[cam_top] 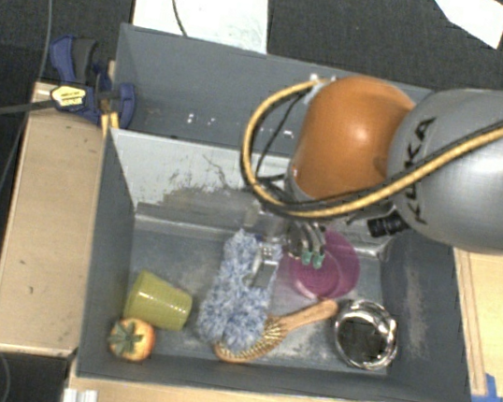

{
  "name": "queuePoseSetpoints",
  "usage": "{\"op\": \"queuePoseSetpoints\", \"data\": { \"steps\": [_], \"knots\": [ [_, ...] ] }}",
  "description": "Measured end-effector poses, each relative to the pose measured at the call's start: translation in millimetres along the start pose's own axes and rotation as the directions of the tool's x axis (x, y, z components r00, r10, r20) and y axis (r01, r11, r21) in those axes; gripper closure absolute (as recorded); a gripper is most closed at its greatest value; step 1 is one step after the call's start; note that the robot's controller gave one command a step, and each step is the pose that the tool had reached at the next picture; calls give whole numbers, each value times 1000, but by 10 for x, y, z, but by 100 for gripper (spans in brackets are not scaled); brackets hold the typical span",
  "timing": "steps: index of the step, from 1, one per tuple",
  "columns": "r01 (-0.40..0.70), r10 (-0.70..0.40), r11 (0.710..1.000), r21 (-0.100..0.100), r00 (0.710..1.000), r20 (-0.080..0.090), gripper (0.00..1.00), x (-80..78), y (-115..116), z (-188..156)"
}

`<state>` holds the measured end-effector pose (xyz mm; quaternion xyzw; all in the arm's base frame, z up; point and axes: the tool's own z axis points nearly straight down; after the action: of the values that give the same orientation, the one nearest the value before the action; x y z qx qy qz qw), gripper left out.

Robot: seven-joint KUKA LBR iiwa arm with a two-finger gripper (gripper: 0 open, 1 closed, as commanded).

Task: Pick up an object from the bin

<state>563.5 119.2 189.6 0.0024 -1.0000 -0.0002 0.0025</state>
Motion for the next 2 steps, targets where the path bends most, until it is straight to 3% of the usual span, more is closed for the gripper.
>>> {"op": "queuePoseSetpoints", "data": {
  "steps": [1, 2],
  "knots": [
    [-5, 5, 1000, -1, 1000, 8, 0, -19, -7, -42],
    [467, -467, 884, 2, 884, 8, 0, 202, -173, 1146]
  ]
}}
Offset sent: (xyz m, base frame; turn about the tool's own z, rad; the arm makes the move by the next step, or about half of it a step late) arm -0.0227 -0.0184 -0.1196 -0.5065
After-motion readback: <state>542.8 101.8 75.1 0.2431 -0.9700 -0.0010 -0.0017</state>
